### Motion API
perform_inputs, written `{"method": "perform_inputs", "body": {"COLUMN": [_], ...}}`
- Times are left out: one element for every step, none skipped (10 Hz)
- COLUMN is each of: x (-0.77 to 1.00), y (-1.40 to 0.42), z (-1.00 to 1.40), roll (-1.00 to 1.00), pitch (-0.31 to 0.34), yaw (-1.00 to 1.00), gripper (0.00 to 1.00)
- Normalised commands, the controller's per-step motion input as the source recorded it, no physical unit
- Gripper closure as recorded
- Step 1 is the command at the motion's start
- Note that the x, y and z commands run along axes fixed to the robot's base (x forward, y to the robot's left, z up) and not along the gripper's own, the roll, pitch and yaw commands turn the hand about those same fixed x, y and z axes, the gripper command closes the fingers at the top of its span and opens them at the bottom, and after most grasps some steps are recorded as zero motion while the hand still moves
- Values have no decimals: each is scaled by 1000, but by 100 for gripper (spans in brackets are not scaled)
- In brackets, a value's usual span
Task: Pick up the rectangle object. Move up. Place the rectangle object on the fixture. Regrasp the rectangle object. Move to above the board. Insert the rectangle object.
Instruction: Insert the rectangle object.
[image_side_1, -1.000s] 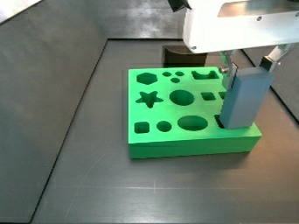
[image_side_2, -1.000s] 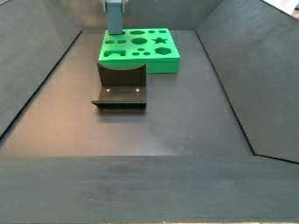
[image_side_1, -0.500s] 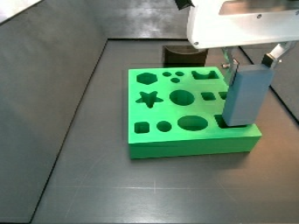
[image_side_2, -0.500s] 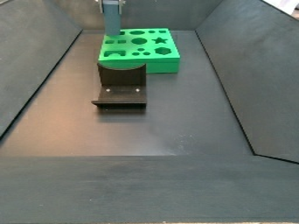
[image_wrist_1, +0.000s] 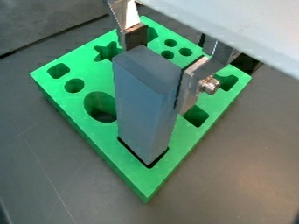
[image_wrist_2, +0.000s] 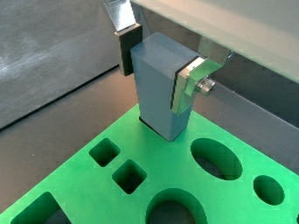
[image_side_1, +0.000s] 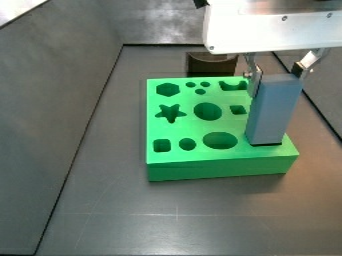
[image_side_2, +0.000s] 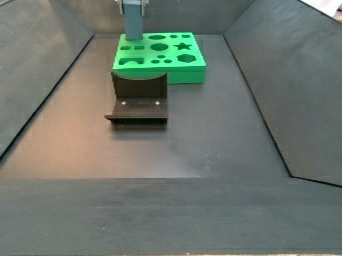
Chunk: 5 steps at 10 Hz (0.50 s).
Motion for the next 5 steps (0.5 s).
{"method": "perform_inputs", "body": {"x": [94, 114, 134, 146, 0], "y": [-37, -3, 0, 0, -534], "z": [-366, -323, -349, -466, -674], "roll": [29, 20, 80, 311, 247], "pitch": [-36, -20, -17, -44, -156], "yaw": [123, 157, 194, 303, 203], "gripper": [100, 100, 100, 100, 100]}}
